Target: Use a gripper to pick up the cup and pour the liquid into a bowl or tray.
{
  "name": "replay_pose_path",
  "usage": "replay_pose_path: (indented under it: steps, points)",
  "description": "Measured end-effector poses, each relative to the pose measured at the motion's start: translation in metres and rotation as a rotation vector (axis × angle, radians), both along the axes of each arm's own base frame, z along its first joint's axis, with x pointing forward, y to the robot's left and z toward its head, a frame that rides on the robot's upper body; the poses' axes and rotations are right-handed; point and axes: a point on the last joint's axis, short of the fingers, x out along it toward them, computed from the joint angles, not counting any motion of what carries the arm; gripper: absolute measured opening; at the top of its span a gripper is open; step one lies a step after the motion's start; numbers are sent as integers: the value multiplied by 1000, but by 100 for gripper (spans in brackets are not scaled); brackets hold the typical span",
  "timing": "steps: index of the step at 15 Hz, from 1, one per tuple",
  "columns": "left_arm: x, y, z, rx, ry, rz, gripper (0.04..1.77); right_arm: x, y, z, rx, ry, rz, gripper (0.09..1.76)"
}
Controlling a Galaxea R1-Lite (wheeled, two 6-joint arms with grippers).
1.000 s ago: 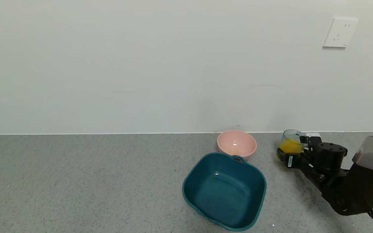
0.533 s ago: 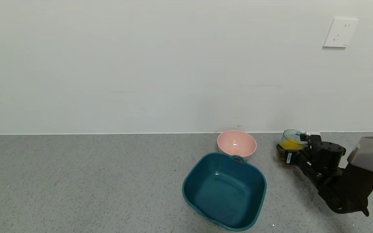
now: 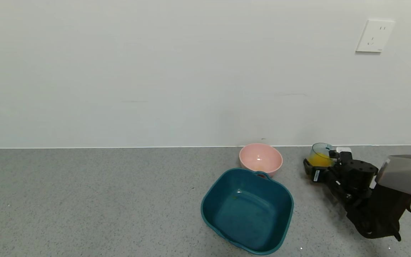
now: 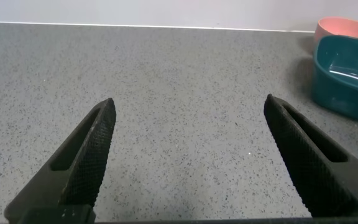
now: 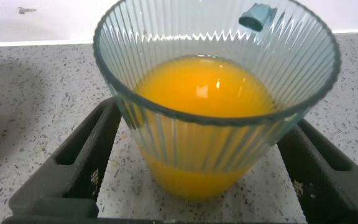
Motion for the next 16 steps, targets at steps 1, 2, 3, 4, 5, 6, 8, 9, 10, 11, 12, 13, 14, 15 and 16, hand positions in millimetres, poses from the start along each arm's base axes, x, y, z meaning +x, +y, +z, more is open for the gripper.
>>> replay_pose_path:
  steps: [1,2,3,4,5,6,8,9,10,11,12,13,14,15,16]
  points:
    - [0,0,0,0,0,0,172,0,0,-2,1,-11,0,171]
    - [0,0,0,0,0,0,172,1,0,-4,1,-10,0,171]
    - [0,0,0,0,0,0,172,1,0,-6,0,-7,0,171]
    - [0,0,0,0,0,0,172,2,-1,-7,1,-5,-2,171]
    - [0,0,0,0,0,0,172,2,-2,-8,1,-5,-3,171]
    - [0,0,0,0,0,0,172,3,-2,-9,0,-3,-5,171]
    - [0,0,0,0,0,0,172,4,-2,-12,0,1,-5,171]
    - [0,0,0,0,0,0,172,4,-2,-13,0,3,-5,171]
    - [0,0,0,0,0,0,172,5,-2,-14,0,4,-5,171]
    - [0,0,0,0,0,0,172,6,-2,-15,0,2,-5,171]
    - [0,0,0,0,0,0,172,7,-2,-15,0,-2,-6,171]
    - [0,0,0,0,0,0,172,9,-3,-15,1,-7,-7,171]
    - [0,0,0,0,0,0,172,9,-3,-15,1,-9,-7,171]
    - [0,0,0,0,0,0,172,10,-3,-15,1,-10,-7,171]
    - [0,0,0,0,0,0,172,11,-3,-15,1,-12,-7,171]
